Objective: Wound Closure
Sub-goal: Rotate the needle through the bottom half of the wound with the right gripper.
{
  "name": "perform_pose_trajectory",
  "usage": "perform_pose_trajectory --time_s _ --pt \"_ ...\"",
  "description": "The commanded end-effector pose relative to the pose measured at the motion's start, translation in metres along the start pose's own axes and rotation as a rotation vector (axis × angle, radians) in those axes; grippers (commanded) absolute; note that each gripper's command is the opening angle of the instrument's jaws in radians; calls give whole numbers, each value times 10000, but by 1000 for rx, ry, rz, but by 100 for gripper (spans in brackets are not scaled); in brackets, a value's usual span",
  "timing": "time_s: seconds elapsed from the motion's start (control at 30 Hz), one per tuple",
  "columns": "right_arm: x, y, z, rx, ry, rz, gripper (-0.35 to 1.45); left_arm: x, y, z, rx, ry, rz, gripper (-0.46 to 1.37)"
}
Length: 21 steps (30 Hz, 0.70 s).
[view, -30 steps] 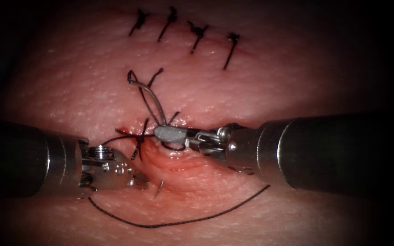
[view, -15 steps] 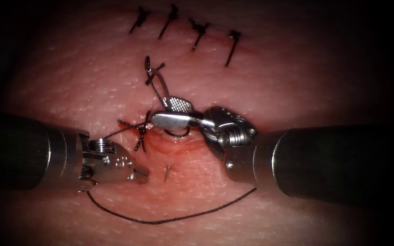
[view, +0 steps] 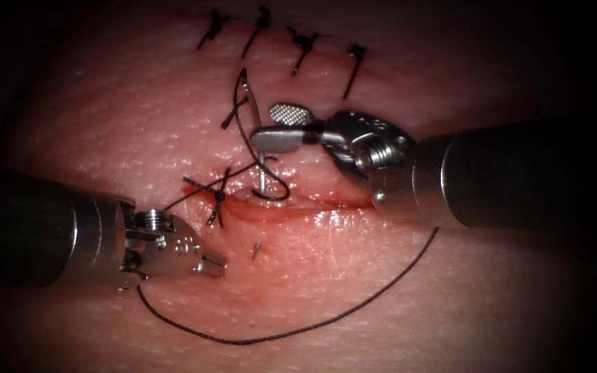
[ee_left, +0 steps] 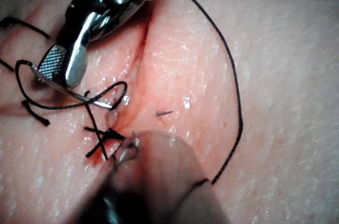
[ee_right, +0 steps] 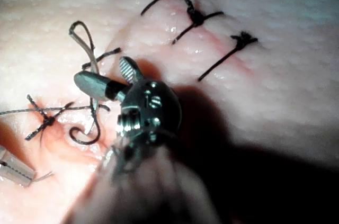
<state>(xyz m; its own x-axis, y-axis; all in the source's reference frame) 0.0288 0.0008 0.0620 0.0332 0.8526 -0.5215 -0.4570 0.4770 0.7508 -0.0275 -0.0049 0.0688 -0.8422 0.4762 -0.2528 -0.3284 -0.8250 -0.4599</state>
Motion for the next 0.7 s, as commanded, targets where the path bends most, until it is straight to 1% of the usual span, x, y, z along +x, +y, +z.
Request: perform_pose_trajectory --time_s 0.03,0.23,0.47,0.57,0.6,0.63,0.67,0.7 --pt "2 -1 1 21 -6 4 127 0 0 -1 -7 0 1 -35" --pt "7 -7 8 55 -23 -6 127 0 0 0 -7 0 1 -35" --pt "6 -13 16 65 -42 -8 126 0 0 0 -7 0 1 -35" --pt "5 -15 19 66 -44 -15 121 0 0 0 -7 0 1 -35" --pt "4 -15 20 66 -46 -15 113 0 0 0 -7 0 1 -35" --pt "4 -15 20 65 -49 -15 100 0 0 0 -7 0 1 -35" --pt "4 -15 20 64 -52 -16 79 0 0 0 -7 0 1 -35" --pt "4 -15 20 64 -52 -16 37 0 0 -1 -7 0 1 -35"
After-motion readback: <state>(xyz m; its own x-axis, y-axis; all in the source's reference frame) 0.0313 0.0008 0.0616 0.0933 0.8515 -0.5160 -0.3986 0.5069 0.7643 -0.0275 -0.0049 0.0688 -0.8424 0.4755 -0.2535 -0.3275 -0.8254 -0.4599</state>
